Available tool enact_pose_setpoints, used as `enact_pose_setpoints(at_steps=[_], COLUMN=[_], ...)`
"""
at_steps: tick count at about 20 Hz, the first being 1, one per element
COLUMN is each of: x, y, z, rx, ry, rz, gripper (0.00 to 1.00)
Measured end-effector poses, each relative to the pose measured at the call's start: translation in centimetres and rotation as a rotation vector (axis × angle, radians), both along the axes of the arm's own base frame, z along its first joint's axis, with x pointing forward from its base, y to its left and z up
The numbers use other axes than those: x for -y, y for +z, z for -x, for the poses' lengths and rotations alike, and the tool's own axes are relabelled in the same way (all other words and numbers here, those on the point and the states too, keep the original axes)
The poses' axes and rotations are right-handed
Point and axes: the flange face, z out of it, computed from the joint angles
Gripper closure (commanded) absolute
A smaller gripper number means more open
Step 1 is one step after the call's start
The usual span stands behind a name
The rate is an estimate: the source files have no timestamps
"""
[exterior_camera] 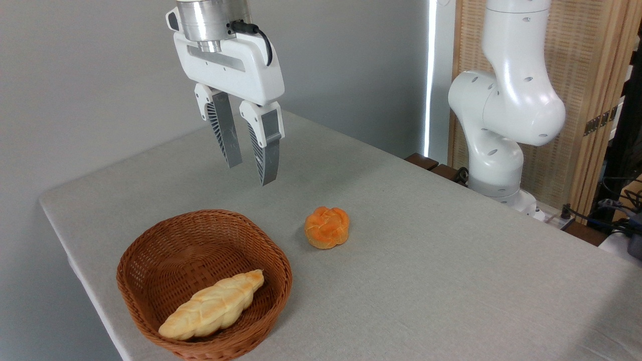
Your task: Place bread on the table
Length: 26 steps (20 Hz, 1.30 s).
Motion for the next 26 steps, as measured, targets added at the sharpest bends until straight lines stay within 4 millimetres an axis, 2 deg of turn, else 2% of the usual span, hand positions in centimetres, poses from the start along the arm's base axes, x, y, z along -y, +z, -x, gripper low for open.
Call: enact_pose_setpoints(at_steps=[19, 26], x=[-0.1, -0.1], y=[0.8, 1.6], z=[0.3, -0.4], rx=[0.016, 0.104], ry=[0.001, 0.003], rz=[0.002, 0.017], gripper=[0.0, 0.0])
